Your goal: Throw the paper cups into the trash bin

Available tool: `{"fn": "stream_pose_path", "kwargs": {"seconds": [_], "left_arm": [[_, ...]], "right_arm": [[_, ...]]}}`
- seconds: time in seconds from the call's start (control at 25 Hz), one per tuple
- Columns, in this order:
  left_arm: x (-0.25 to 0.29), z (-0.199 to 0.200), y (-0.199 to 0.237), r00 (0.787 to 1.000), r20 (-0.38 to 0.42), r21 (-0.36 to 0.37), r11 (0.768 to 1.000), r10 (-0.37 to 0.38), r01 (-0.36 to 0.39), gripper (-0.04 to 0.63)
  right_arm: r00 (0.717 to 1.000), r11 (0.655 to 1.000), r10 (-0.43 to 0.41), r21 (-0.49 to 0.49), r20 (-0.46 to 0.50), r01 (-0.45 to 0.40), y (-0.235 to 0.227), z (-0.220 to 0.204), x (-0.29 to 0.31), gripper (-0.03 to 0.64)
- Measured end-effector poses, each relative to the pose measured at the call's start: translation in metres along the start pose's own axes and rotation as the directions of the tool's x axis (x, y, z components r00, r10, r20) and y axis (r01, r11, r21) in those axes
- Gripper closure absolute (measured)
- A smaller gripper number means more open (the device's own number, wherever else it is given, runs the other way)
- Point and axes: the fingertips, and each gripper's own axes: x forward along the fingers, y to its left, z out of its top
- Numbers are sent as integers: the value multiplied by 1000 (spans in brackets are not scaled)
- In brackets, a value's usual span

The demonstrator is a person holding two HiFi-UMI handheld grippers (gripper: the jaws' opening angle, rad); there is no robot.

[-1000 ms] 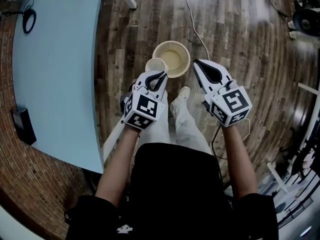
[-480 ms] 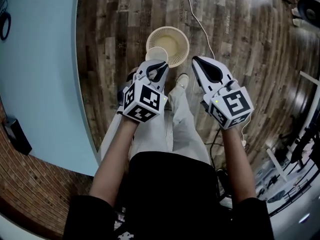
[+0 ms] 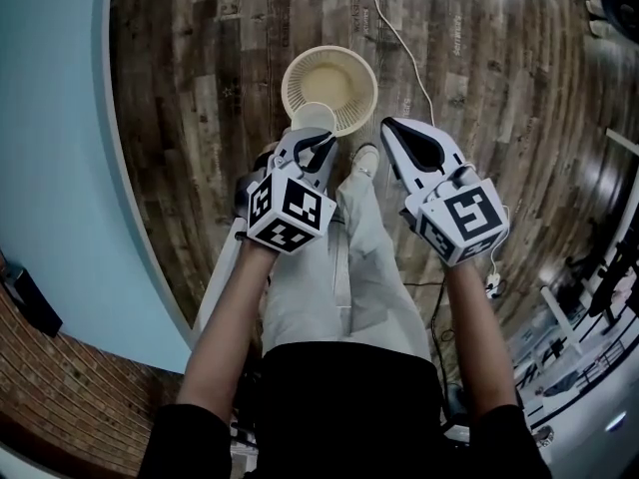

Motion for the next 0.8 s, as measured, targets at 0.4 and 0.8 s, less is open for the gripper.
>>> {"fn": "stream_pose_path", "kwargs": {"seconds": [0.4,0.8], "left_arm": [[50,-40,10,1000,-28,-31,1000,-4,3,565],[100,-93,11,997,-71,-79,997,-18,13,565]], "right_arm": [[1000,999,18,28,-18,-18,-16,-48,36,612],[997,998,13,57,-74,-8,-37,-104,61,612]]}}
